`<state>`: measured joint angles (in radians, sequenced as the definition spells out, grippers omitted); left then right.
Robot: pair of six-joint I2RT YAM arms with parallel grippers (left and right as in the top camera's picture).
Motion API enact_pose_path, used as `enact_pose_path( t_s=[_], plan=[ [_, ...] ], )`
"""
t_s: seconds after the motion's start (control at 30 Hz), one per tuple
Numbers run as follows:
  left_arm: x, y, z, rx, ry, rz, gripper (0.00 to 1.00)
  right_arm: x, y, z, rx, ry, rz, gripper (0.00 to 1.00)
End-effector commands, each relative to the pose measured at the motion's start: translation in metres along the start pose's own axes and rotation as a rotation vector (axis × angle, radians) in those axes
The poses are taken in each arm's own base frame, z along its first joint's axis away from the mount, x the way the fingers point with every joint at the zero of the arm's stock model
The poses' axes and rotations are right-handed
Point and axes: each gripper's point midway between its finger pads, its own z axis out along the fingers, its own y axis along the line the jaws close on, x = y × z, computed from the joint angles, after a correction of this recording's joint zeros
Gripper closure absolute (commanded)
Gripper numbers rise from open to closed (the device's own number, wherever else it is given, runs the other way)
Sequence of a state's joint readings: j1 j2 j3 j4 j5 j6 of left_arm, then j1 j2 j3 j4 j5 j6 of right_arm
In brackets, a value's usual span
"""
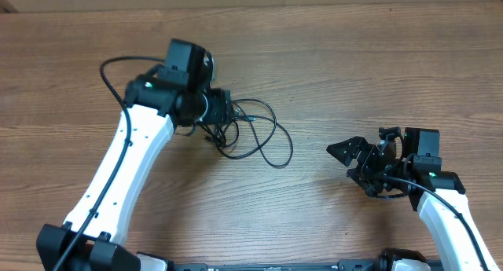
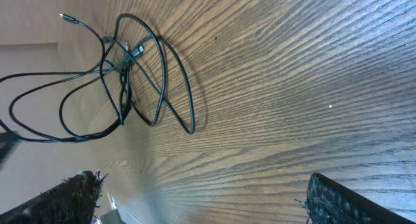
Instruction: Untangle cables
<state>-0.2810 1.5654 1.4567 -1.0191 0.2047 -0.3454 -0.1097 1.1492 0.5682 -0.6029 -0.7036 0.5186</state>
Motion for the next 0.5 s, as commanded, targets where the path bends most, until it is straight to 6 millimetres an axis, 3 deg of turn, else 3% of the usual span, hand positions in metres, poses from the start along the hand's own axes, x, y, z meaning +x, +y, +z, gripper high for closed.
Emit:
enact_pose_path(
  t_s=[0.0,0.1,0.17,0.27,0.47],
  plan=[
    [-0.046,-0.019,-0.052,0.026,-0.182,0.019,0.34,-0.001,-0.004,0.0,0.023,-0.019,-0.024,0.0],
    [-0.064,-0.015,-0.074,-0.028,-0.265,0.01,0.36,-0.003,-0.008,0.0,0.043,-0.032,-0.024,0.0],
    [-0.067,-0.002,-0.076,-0.098,-0.285,-0.034,0.38,-0.003,-0.008,0.0,0.046,-0.035,-0.024,0.0],
    [-0.059,0.026,-0.066,-0.237,-0.262,-0.143,0.41,-0.003,-0.008,0.0,0.046,-0.035,-0.024,0.0],
    [-0.049,0.049,-0.028,-0.306,-0.164,-0.267,0.41,-0.006,-0.011,-0.001,0.065,-0.047,-0.031,0.0]
  ],
)
